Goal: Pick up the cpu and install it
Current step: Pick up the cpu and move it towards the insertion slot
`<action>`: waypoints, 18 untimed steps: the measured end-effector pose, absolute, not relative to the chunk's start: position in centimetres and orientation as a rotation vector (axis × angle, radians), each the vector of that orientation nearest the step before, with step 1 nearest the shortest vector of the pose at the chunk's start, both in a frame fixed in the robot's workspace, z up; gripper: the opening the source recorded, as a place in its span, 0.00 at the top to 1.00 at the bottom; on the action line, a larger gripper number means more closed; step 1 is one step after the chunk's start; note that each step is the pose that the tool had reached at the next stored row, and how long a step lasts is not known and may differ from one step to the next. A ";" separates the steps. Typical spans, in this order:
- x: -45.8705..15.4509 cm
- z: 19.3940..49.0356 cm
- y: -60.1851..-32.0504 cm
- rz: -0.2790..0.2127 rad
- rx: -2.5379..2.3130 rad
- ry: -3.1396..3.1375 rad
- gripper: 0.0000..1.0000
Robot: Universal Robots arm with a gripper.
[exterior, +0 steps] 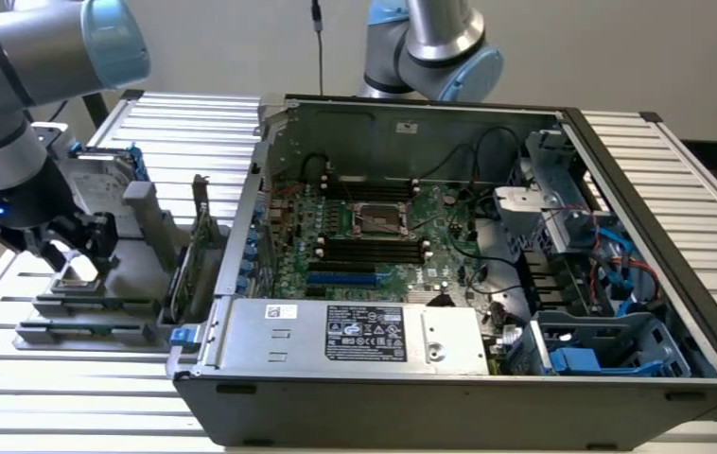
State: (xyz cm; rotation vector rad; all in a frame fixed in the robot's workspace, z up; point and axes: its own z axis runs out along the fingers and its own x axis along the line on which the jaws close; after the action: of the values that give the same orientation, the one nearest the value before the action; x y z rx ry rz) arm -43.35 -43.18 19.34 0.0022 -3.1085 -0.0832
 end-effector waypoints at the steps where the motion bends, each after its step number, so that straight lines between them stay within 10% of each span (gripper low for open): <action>1: -43.4 19.3 -43.2 -0.083 0.002 -3.108 0.38; 18: -43.4 18.7 -43.3 -0.083 0.002 -3.099 0.38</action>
State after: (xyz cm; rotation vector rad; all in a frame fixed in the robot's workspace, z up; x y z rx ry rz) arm -43.35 -43.25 18.71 0.0018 -3.0993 -0.0827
